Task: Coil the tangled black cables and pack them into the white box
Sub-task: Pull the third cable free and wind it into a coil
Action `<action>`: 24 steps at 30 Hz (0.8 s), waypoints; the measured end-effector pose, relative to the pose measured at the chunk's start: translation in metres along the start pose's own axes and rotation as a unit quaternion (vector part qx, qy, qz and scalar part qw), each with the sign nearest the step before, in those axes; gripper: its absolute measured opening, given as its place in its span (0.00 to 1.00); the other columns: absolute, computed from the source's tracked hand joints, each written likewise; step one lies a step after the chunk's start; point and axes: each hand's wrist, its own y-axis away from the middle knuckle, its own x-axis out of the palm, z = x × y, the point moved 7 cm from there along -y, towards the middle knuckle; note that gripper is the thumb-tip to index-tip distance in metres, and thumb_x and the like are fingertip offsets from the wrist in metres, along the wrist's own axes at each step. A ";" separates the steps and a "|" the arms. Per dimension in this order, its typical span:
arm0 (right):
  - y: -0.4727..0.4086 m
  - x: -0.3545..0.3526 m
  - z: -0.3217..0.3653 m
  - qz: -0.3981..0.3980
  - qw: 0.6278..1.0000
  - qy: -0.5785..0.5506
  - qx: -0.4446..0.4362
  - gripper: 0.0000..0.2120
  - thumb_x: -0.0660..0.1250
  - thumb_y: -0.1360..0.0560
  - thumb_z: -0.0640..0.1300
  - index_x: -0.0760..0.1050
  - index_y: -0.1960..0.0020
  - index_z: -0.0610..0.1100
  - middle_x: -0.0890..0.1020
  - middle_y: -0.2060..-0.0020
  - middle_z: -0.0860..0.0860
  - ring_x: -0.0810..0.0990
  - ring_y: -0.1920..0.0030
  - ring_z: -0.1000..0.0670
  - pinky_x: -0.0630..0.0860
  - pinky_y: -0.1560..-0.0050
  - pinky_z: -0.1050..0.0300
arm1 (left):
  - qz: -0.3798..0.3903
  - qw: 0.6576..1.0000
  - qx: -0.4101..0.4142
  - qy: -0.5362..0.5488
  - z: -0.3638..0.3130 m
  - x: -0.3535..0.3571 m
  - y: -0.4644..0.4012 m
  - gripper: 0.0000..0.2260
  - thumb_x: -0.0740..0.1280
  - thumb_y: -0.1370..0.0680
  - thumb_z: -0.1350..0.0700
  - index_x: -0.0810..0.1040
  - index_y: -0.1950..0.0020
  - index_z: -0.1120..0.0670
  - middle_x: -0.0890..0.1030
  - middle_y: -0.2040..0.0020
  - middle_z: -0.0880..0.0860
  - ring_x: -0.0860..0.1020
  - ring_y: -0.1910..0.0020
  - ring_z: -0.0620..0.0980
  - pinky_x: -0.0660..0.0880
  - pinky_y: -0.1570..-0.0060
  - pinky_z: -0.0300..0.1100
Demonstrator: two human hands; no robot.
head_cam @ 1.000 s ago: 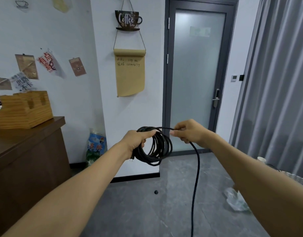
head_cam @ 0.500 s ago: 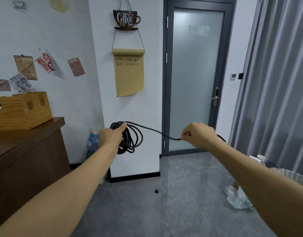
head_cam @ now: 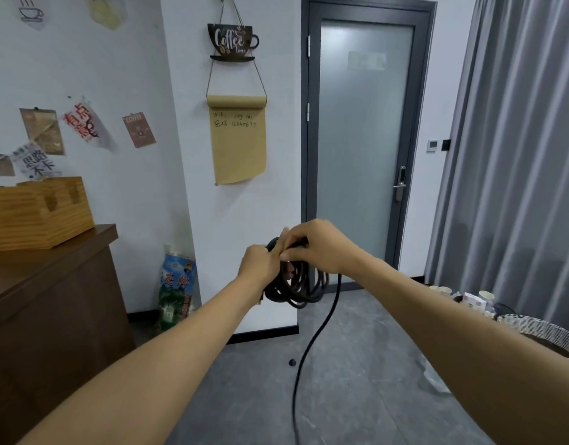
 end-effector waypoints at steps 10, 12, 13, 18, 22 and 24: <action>0.004 -0.025 -0.040 -0.071 0.988 0.015 0.138 0.15 0.76 0.34 0.50 0.77 0.60 0.40 0.74 0.70 0.52 0.73 0.67 0.52 0.68 0.69 0.62 | 0.151 0.980 -0.070 0.107 0.004 0.027 0.003 0.18 0.73 0.34 0.41 0.74 0.63 0.55 0.69 0.76 0.47 0.68 0.76 0.44 0.68 0.70 0.37; 0.008 -0.029 -0.051 -0.063 0.985 -0.032 0.157 0.15 0.75 0.33 0.51 0.78 0.61 0.40 0.74 0.71 0.53 0.71 0.69 0.54 0.66 0.68 0.64 | 0.129 0.987 -0.067 0.072 0.010 0.019 -0.001 0.14 0.76 0.32 0.50 0.76 0.59 0.57 0.69 0.78 0.47 0.68 0.78 0.44 0.68 0.72 0.37; 0.011 -0.031 -0.058 -0.064 0.982 -0.063 0.167 0.15 0.74 0.31 0.52 0.78 0.61 0.40 0.74 0.72 0.52 0.70 0.69 0.54 0.66 0.67 0.64 | 0.107 0.989 -0.074 0.070 0.014 0.014 -0.003 0.13 0.76 0.32 0.51 0.76 0.59 0.57 0.69 0.77 0.47 0.68 0.77 0.44 0.68 0.71 0.38; 0.033 -0.039 -0.097 -0.098 0.965 -0.114 0.217 0.11 0.68 0.25 0.49 0.78 0.61 0.42 0.73 0.71 0.49 0.67 0.71 0.52 0.64 0.71 0.63 | -0.005 0.990 -0.102 0.100 0.027 -0.021 -0.012 0.17 0.75 0.30 0.49 0.71 0.68 0.56 0.70 0.73 0.50 0.69 0.73 0.49 0.70 0.64 0.40; 0.043 -0.043 -0.117 -0.119 0.961 -0.094 0.233 0.09 0.68 0.25 0.48 0.78 0.59 0.42 0.75 0.69 0.49 0.69 0.69 0.51 0.67 0.69 0.61 | -0.063 0.984 -0.124 0.110 0.035 -0.047 -0.015 0.19 0.75 0.30 0.48 0.69 0.68 0.57 0.71 0.70 0.53 0.70 0.72 0.51 0.68 0.69 0.38; 0.049 -0.048 -0.126 -0.139 0.957 -0.078 0.241 0.09 0.68 0.25 0.48 0.80 0.56 0.42 0.76 0.69 0.49 0.71 0.68 0.52 0.68 0.67 0.62 | -0.095 0.976 -0.137 0.138 0.041 -0.061 -0.017 0.18 0.75 0.30 0.49 0.70 0.68 0.58 0.72 0.69 0.54 0.71 0.71 0.52 0.70 0.69 0.40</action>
